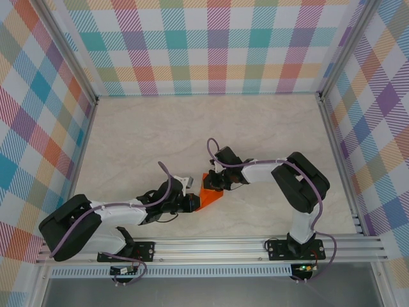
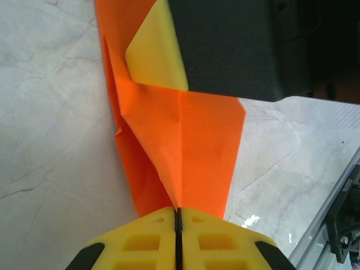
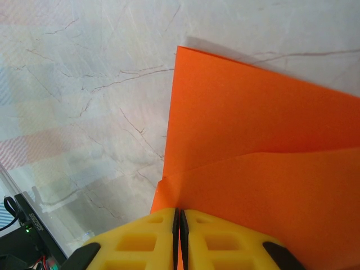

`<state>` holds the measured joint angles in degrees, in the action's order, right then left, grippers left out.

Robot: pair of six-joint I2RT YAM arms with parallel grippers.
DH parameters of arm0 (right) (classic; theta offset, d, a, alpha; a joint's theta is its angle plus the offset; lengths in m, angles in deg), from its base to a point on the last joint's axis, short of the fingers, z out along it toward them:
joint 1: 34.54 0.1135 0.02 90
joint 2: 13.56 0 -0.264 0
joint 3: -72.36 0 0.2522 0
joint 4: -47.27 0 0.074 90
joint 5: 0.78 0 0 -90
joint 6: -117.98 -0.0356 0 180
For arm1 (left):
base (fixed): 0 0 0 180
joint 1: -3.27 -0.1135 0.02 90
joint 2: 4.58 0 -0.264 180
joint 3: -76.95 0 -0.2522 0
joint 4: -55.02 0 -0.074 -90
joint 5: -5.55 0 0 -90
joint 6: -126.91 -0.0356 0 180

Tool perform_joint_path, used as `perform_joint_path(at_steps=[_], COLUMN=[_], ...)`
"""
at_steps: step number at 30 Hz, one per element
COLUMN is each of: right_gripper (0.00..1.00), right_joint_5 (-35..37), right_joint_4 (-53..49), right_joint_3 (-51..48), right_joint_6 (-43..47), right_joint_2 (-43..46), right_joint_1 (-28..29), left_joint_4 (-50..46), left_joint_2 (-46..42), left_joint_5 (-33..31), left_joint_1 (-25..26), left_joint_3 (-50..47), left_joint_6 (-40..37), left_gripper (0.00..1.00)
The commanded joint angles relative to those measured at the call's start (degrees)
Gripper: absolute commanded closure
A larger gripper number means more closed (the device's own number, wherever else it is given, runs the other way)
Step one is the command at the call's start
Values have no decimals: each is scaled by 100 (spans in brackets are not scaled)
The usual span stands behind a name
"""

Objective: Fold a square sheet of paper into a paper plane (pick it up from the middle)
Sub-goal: Fourth fold the wing at the center of the table.

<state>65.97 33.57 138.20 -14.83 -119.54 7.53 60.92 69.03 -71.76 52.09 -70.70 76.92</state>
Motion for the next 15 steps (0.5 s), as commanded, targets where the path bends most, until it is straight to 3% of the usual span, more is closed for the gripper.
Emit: perform_joint_path(at_steps=[1, 12, 15], right_gripper=[87, 87, 87], right_joint_5=[425, 404, 393], right_joint_4=[-275, -266, -273], right_joint_3=[-175, -160, -154], right_joint_6=[97, 93, 89], right_joint_2=[-380, -411, -398], right_joint_1=[38, 39, 37], left_joint_4=[87, -161, -278], left_joint_2=[-203, -307, -315], left_joint_5=[317, 374, 483], left_joint_1=[-16, -18, -18], left_joint_3=[-84, -12, -22], left_joint_6=[-272, -397, -460], left_gripper=[87, 86, 82])
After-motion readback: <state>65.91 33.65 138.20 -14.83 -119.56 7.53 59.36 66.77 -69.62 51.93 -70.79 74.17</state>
